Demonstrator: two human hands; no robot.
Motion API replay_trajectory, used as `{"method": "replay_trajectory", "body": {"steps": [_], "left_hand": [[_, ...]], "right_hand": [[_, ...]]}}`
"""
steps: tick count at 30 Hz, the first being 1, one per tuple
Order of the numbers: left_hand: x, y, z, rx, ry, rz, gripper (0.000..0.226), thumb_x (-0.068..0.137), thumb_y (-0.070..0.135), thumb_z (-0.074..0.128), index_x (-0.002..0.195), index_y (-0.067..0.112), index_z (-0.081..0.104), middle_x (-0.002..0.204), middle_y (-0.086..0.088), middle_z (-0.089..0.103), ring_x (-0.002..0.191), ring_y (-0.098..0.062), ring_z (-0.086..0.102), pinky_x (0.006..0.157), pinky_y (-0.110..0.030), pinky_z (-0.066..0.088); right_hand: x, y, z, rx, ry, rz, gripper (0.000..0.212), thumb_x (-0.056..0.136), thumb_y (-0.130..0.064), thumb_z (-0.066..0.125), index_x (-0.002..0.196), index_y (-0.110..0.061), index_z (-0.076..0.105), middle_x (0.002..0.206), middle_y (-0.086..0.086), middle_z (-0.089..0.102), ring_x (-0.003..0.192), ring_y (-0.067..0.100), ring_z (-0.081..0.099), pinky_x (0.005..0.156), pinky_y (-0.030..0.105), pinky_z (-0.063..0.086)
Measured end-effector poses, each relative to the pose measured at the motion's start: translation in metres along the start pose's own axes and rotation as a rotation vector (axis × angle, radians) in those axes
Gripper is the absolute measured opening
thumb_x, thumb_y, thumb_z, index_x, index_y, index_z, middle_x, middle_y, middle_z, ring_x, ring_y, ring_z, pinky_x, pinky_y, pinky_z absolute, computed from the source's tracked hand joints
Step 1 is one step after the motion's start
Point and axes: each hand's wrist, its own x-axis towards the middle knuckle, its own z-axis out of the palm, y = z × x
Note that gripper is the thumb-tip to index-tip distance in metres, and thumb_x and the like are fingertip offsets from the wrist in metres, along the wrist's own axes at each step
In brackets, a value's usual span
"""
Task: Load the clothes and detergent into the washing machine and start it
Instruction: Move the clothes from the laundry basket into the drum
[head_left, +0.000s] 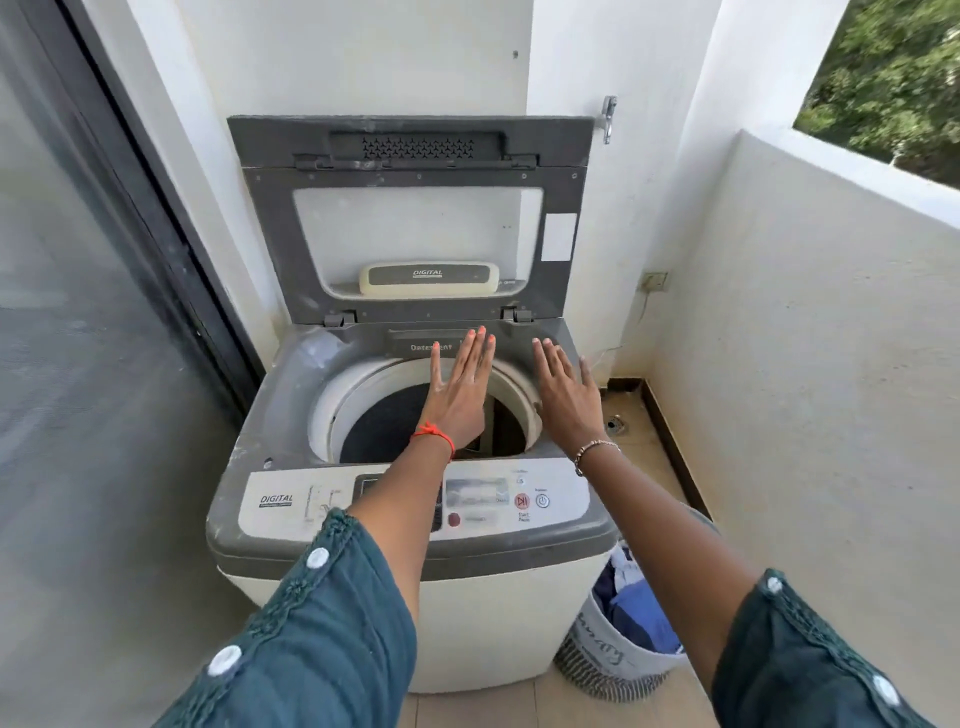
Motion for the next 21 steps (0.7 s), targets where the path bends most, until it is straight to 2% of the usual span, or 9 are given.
{"method": "replay_trajectory", "body": {"steps": [2, 6, 12, 15, 17, 19, 21], "left_hand": [[0.012, 0.028, 0.0, -0.042, 0.024, 0.034, 0.078, 0.088, 0.007, 0.036, 0.147, 0.01, -0.015, 0.157, -0.006, -0.017, 0.145, -0.019, -0.016, 0.111, -0.053, -0.015], [0.037, 0.097, 0.005, -0.121, 0.031, 0.148, 0.076, 0.095, 0.028, 0.038, 0.147, 0.01, -0.014, 0.158, -0.006, -0.015, 0.145, -0.019, -0.013, 0.11, -0.051, -0.017], [0.074, 0.22, 0.035, -0.247, -0.033, 0.295, 0.086, 0.09, 0.032, 0.048, 0.148, 0.011, -0.011, 0.158, -0.007, -0.012, 0.146, -0.019, -0.011, 0.113, -0.049, -0.013], [0.081, 0.277, 0.076, -0.245, -0.046, 0.34, 0.087, 0.084, 0.019, 0.052, 0.148, 0.008, -0.006, 0.158, -0.008, -0.006, 0.147, -0.021, -0.006, 0.113, -0.048, -0.011], [0.077, 0.306, 0.117, -0.245, -0.071, 0.358, 0.089, 0.076, 0.011, 0.053, 0.149, 0.006, 0.002, 0.158, -0.011, 0.004, 0.146, -0.024, 0.004, 0.114, -0.05, -0.005], [0.065, 0.326, 0.168, -0.174, -0.099, 0.362, 0.093, 0.069, 0.011, 0.056, 0.148, 0.004, 0.009, 0.156, -0.013, 0.017, 0.145, -0.024, 0.017, 0.113, -0.052, 0.007], [0.05, 0.34, 0.225, -0.105, -0.163, 0.37, 0.1, 0.066, 0.018, 0.059, 0.148, 0.002, 0.004, 0.155, -0.011, 0.022, 0.144, -0.023, 0.019, 0.114, -0.056, 0.013]], "right_hand": [[-0.01, 0.028, 0.001, 0.002, 0.022, 0.058, 0.072, 0.096, -0.016, 0.044, 0.149, -0.01, -0.005, 0.158, 0.008, 0.005, 0.146, 0.021, 0.008, 0.117, 0.04, 0.004], [-0.037, 0.095, 0.016, 0.053, 0.042, 0.203, 0.072, 0.094, -0.021, 0.046, 0.149, -0.011, 0.001, 0.158, 0.006, 0.011, 0.145, 0.019, 0.013, 0.117, 0.041, 0.006], [-0.09, 0.201, 0.061, 0.105, -0.071, 0.364, 0.084, 0.089, -0.027, 0.053, 0.149, -0.014, -0.003, 0.158, 0.003, 0.009, 0.145, 0.017, 0.013, 0.117, 0.038, 0.007], [-0.117, 0.245, 0.1, 0.106, -0.153, 0.398, 0.088, 0.088, -0.035, 0.054, 0.149, -0.014, -0.006, 0.158, 0.004, 0.008, 0.145, 0.017, 0.011, 0.117, 0.039, 0.007], [-0.136, 0.267, 0.135, 0.111, -0.21, 0.392, 0.087, 0.089, -0.038, 0.052, 0.149, -0.012, -0.006, 0.158, 0.004, 0.006, 0.146, 0.017, 0.009, 0.117, 0.039, 0.006], [-0.152, 0.284, 0.176, 0.124, -0.256, 0.375, 0.087, 0.09, -0.041, 0.049, 0.148, -0.012, -0.008, 0.159, 0.003, 0.003, 0.146, 0.017, 0.007, 0.117, 0.04, 0.005], [-0.166, 0.293, 0.223, 0.122, -0.326, 0.343, 0.09, 0.088, -0.045, 0.05, 0.146, -0.013, -0.01, 0.158, 0.002, 0.004, 0.146, 0.018, 0.009, 0.117, 0.04, 0.007]]}}
